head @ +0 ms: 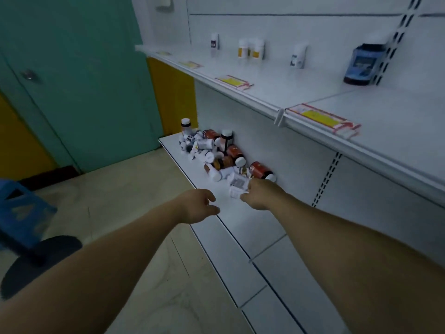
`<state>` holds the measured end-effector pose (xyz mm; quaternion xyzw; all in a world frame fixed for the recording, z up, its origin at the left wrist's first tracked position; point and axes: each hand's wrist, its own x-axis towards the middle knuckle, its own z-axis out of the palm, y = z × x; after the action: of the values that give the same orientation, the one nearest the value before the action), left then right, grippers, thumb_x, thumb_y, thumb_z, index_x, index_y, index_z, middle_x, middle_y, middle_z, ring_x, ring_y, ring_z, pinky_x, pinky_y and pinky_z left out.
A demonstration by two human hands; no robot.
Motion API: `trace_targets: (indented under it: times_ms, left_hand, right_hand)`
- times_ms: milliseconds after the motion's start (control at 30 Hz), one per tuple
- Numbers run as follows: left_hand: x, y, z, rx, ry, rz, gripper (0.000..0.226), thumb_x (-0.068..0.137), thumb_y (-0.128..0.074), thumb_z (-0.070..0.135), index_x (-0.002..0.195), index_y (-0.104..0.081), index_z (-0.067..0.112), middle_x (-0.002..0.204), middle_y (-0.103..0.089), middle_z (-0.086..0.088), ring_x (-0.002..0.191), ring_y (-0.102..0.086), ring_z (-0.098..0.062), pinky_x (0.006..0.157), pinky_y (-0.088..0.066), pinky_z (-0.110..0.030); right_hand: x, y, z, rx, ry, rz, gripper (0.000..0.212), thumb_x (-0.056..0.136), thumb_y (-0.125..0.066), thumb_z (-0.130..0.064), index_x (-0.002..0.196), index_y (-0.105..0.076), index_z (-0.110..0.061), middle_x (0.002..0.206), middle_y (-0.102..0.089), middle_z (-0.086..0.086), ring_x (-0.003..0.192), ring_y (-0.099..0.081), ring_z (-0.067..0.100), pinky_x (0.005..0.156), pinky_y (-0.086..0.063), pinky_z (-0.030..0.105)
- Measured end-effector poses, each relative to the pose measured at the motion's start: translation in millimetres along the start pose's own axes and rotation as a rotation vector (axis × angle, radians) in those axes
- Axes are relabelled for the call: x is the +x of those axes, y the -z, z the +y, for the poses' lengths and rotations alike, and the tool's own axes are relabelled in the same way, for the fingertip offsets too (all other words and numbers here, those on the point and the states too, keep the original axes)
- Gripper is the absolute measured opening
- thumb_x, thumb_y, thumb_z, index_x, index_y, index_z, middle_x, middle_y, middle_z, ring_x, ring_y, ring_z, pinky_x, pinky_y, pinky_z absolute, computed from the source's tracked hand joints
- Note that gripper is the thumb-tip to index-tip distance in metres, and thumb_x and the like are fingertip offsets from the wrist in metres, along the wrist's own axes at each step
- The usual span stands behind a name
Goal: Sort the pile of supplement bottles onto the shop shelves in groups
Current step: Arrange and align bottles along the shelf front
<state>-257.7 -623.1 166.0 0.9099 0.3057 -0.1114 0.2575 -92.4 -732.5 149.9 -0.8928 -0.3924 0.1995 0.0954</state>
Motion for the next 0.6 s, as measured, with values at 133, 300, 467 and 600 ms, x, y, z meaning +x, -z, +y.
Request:
trace_targets:
  times_ms: [133, 300, 467, 600]
  left_hand:
    - [73, 26, -39, 0.062, -0.099, -0.088, 0.053, 0.09, -0.055, 0.047, 0.136, -0.047, 0.022, 0.136, -0.051, -0.002, 0.119, -0.05, -0.019, 0.097, -0.039, -0.027]
    - [166, 53, -88, 0.131, -0.212, -0.194, 0.056, 0.09, -0.055, 0.048, 0.138, -0.044, 0.021, 0.137, -0.049, -0.003, 0.12, -0.049, -0.019, 0.093, -0.038, -0.024]
    - [235, 62, -101, 0.167, -0.292, -0.296, 0.061, 0.088, -0.06, 0.044, 0.141, -0.04, 0.02, 0.144, -0.042, -0.007, 0.124, -0.047, -0.023, 0.095, -0.039, -0.026]
    - [281, 55, -85, 0.186, -0.361, -0.328, 0.061, 0.088, -0.064, 0.038, 0.14, -0.04, 0.018, 0.144, -0.039, -0.009, 0.124, -0.046, -0.026, 0.095, -0.039, -0.028]
  right_hand:
    - [54, -7, -14, 0.075, -0.083, -0.01, 0.039, 0.095, -0.052, -0.036, 0.126, -0.056, -0.014, 0.13, -0.057, 0.008, 0.117, -0.053, 0.026, 0.085, -0.038, 0.025]
    - [109, -32, -33, 0.164, -0.296, 0.058, 0.04, 0.092, -0.053, -0.037, 0.124, -0.056, -0.014, 0.122, -0.06, 0.008, 0.108, -0.058, 0.027, 0.09, -0.047, 0.032]
    - [135, -54, -39, 0.26, -0.437, 0.081, 0.049, 0.092, -0.056, -0.039, 0.135, -0.048, -0.015, 0.133, -0.053, 0.009, 0.12, -0.052, 0.028, 0.099, -0.043, 0.035]
    - [150, -62, -31, 0.327, -0.54, 0.075, 0.041, 0.095, -0.053, -0.034, 0.129, -0.052, -0.012, 0.129, -0.057, 0.01, 0.118, -0.054, 0.027, 0.095, -0.042, 0.032]
